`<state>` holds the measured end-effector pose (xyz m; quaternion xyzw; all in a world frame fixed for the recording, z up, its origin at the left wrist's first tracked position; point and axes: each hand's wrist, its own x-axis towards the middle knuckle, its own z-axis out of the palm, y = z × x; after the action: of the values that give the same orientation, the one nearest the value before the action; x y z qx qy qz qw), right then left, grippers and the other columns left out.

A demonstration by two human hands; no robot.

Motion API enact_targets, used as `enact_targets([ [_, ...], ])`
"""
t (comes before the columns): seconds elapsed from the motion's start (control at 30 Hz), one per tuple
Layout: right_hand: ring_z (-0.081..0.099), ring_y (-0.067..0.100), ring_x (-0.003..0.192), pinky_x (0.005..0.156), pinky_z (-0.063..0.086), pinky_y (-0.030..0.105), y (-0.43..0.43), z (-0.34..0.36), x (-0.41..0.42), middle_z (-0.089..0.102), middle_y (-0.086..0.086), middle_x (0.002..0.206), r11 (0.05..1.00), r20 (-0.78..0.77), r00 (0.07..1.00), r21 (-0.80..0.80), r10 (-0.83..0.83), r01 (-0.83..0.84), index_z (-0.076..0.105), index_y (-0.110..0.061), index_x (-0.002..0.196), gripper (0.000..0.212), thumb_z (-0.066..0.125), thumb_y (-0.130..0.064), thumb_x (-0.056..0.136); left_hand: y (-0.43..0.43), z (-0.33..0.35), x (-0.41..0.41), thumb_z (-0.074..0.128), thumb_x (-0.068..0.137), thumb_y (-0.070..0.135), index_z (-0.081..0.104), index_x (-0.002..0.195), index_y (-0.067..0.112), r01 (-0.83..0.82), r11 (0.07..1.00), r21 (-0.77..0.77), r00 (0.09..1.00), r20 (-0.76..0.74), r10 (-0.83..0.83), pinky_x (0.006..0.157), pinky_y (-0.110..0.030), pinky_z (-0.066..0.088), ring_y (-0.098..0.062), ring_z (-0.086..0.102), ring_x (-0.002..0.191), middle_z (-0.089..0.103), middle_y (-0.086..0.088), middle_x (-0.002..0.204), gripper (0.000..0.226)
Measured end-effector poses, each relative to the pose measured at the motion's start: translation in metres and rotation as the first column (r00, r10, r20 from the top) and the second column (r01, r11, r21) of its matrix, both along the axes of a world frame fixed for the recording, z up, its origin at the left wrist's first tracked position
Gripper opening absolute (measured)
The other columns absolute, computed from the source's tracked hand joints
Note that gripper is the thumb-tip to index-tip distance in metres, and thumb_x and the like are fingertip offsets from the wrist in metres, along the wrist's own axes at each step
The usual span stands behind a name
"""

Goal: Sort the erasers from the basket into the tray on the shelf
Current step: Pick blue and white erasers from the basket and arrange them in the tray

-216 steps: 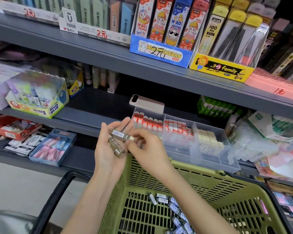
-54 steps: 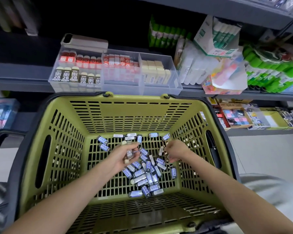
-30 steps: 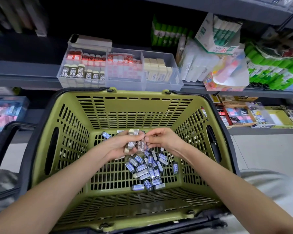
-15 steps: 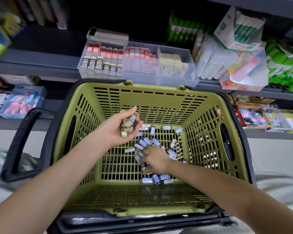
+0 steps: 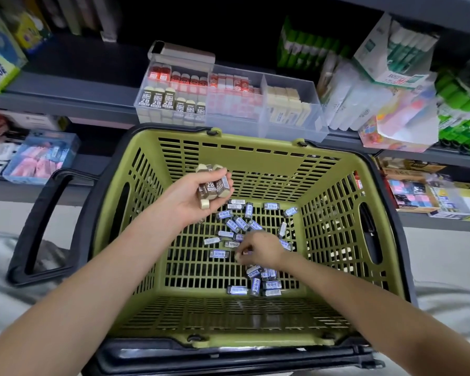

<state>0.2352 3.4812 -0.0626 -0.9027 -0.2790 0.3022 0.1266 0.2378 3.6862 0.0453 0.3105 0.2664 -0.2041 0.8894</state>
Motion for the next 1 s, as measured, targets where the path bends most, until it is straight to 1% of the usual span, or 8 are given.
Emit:
enact_targets([
  [0.13, 0.064, 0.011, 0.063, 0.064, 0.055, 0.021, -0.006, 0.039, 0.024, 0.069, 0.005, 0.08, 0.653, -0.584, 0.674, 0.298, -0.451, 0.696, 0.068, -0.006, 0.092, 0.013, 0.068, -0.012, 0.081, -0.005, -0.005, 0.0, 0.074, 0.06, 0.0, 0.06, 0.103, 0.0, -0.003, 0.994, 0.111, 0.999, -0.035, 0.007, 0.055, -0.029, 0.057, -0.02, 0.072, 0.067, 0.069, -0.013, 0.086, 0.045],
  [0.2, 0.064, 0.012, 0.062, 0.063, 0.055, 0.021, -0.008, 0.065, 0.036, 0.069, 0.007, 0.076, 0.478, -0.765, 0.526, 0.328, -0.372, 0.815, 0.069, -0.004, 0.087, 0.016, 0.07, -0.01, 0.073, -0.01, -0.008, -0.001, 0.075, 0.059, 0.005, 0.058, 0.107, 0.003, 0.056, 0.975, 0.215, 0.998, -0.029, -0.051, 0.055, -0.027, 0.056, -0.018, 0.072, 0.067, 0.067, -0.011, 0.091, 0.051],
  [0.3, 0.066, 0.012, 0.062, 0.059, 0.055, 0.018, -0.007, 0.099, 0.046, 0.071, 0.007, 0.074, 0.389, -0.862, 0.469, 0.37, -0.195, 0.843, 0.073, -0.006, 0.079, 0.01, 0.068, -0.009, 0.071, -0.019, -0.012, -0.003, 0.079, 0.061, 0.021, 0.059, 0.107, 0.01, 0.2, 0.915, 0.352, 0.975, 0.02, -0.221, 0.059, -0.028, 0.057, -0.018, 0.072, 0.075, 0.07, -0.008, 0.093, 0.052],
  [0.43, 0.068, 0.013, 0.064, 0.06, 0.056, 0.018, 0.002, 0.118, 0.045, 0.072, 0.007, 0.074, 0.45, -0.821, 0.535, 0.408, -0.199, 0.795, 0.068, -0.002, 0.081, 0.017, 0.069, -0.01, 0.067, -0.031, -0.011, -0.01, 0.081, 0.056, 0.029, 0.063, 0.103, 0.016, 0.382, 0.858, 0.344, 0.893, 0.1, -0.438, 0.059, -0.029, 0.056, -0.015, 0.071, 0.068, 0.074, -0.001, 0.078, 0.053],
  [0.6, 0.069, 0.015, 0.071, 0.066, 0.057, 0.023, -0.002, 0.111, 0.049, 0.071, 0.007, 0.081, 0.422, -0.817, 0.546, 0.436, -0.185, 0.795, 0.072, -0.01, 0.083, 0.014, 0.068, -0.019, 0.073, -0.033, -0.008, -0.012, 0.081, 0.055, 0.019, 0.063, 0.1, 0.014, 0.373, 0.868, 0.327, 0.904, 0.083, -0.42, 0.053, -0.025, 0.054, -0.011, 0.066, 0.058, 0.07, 0.0, 0.071, 0.049],
  [0.7, 0.062, 0.013, 0.065, 0.067, 0.058, 0.026, -0.022, 0.073, 0.049, 0.066, 0.008, 0.086, 0.721, -0.426, 0.757, 0.286, -0.495, 0.632, 0.065, -0.011, 0.09, 0.017, 0.065, -0.027, 0.083, -0.026, -0.005, -0.008, 0.078, 0.059, 0.015, 0.056, 0.101, 0.01, 0.271, 0.93, 0.25, 0.959, 0.013, -0.283, 0.052, -0.025, 0.054, -0.013, 0.06, 0.052, 0.062, -0.005, 0.072, 0.048],
  [0.77, 0.06, 0.015, 0.064, 0.064, 0.056, 0.028, -0.034, 0.038, 0.043, 0.066, 0.007, 0.088, 0.866, -0.153, 0.857, 0.009, -0.493, 0.5, 0.063, -0.009, 0.102, 0.031, 0.066, -0.033, 0.084, -0.023, -0.004, -0.005, 0.077, 0.061, 0.014, 0.055, 0.103, 0.006, 0.186, 0.97, 0.156, 0.982, -0.004, -0.188, 0.049, -0.024, 0.054, -0.014, 0.058, 0.05, 0.062, -0.005, 0.068, 0.048],
  [1.0, 0.054, 0.011, 0.065, 0.051, 0.04, 0.022, -0.035, -0.012, 0.032, 0.054, -0.006, 0.075, 0.899, -0.049, 0.903, -0.123, -0.428, 0.42, 0.055, -0.011, 0.119, 0.053, 0.073, -0.039, 0.078, -0.013, 0.003, -0.001, 0.076, 0.065, 0.02, 0.057, 0.104, 0.014, 0.071, 0.997, 0.029, 0.996, 0.044, -0.073, 0.042, -0.021, 0.048, -0.016, 0.062, 0.054, 0.066, -0.007, 0.07, 0.044],
])
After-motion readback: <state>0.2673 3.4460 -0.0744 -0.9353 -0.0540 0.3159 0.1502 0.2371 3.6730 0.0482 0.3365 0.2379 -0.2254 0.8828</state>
